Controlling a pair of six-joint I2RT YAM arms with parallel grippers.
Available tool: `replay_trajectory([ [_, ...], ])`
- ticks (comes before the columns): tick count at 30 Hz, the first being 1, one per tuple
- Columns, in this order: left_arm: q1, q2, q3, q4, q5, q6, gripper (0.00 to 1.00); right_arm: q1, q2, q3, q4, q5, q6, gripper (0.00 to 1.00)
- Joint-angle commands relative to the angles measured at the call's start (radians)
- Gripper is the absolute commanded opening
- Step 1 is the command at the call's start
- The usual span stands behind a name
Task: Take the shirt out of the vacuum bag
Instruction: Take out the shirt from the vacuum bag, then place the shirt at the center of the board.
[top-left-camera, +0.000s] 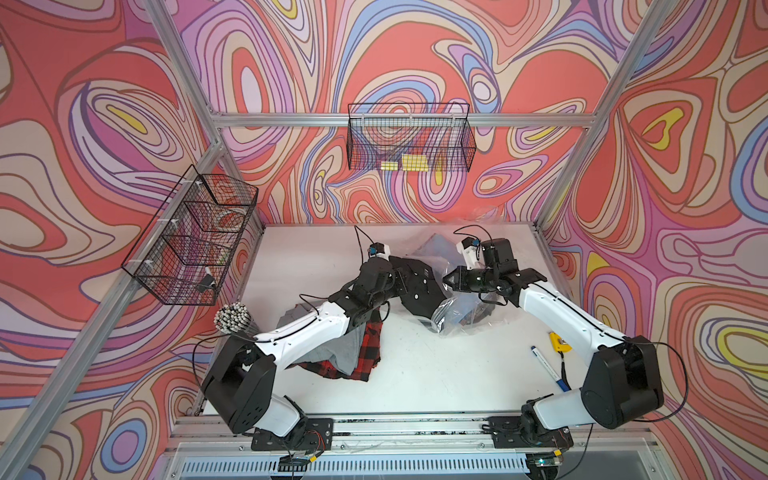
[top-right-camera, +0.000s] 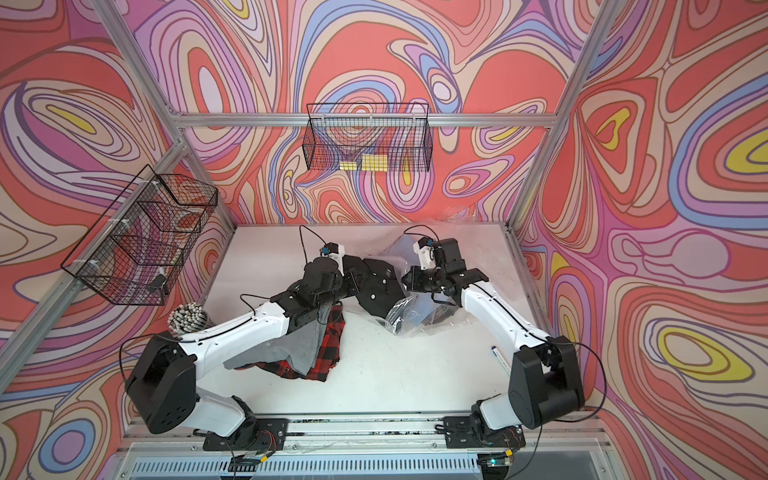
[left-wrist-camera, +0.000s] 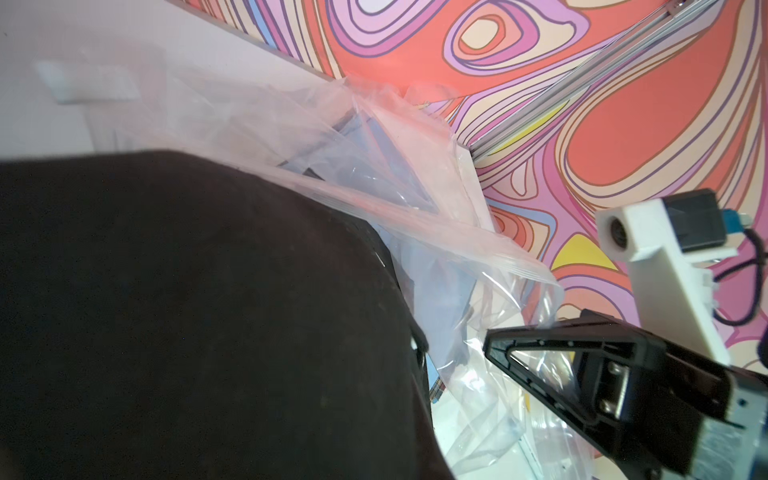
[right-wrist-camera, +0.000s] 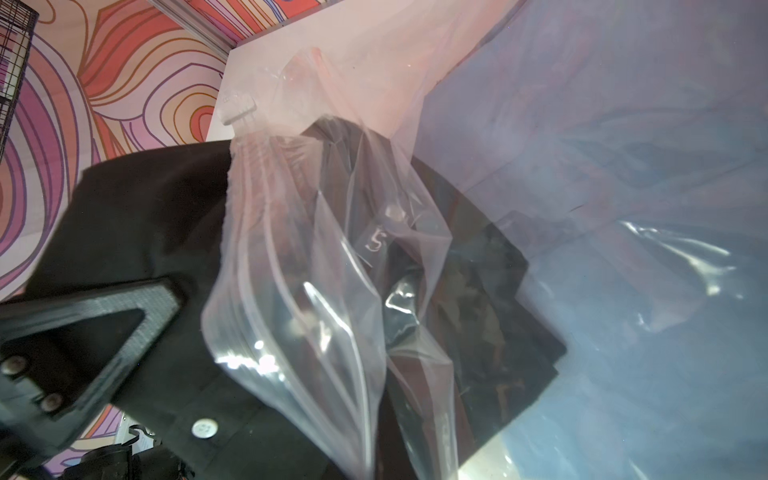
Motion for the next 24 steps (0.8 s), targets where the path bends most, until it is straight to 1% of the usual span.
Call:
replay_trajectory([
  [1, 0.003, -0.083, -0.001, -0.078, -0.086, 0.103, 0.0, 0.002, 0.008, 0.0, 0.012, -0.004, -0.008, 0.0],
  [4, 0.015, -0.148, -0.026, -0.114, -0.126, 0.157, 0.0, 0.002, 0.007, 0.001, 0.013, -0.014, -0.006, 0.0],
  [7, 0.015, -0.202, -0.05, -0.16, -0.225, 0.21, 0.0, 0.002, 0.005, 0.002, 0.017, -0.023, -0.003, 0.0],
  [10, 0.015, -0.272, -0.111, -0.194, -0.372, 0.247, 0.0, 0.002, 0.003, -0.002, 0.022, -0.037, 0.001, 0.0],
  [12, 0.018, -0.342, -0.178, -0.224, -0.473, 0.223, 0.0, 0.002, -0.003, -0.013, 0.035, -0.046, 0.008, 0.0],
  [16, 0.021, -0.518, -0.321, -0.252, -0.587, 0.154, 0.0, 0.006, -0.002, -0.041, 0.071, -0.065, 0.027, 0.0],
  [20, 0.022, -0.682, -0.441, -0.348, -0.713, 0.05, 0.0, 0.029, 0.02, -0.04, 0.075, -0.067, 0.029, 0.0],
  [22, 0.021, -0.762, -0.484, -0.402, -0.735, 0.021, 0.0, 0.04, 0.023, -0.038, 0.073, -0.059, 0.029, 0.0],
  [24, 0.021, -0.83, -0.568, -0.389, -0.711, 0.012, 0.0, 0.048, 0.021, -0.035, 0.071, -0.056, 0.029, 0.0],
])
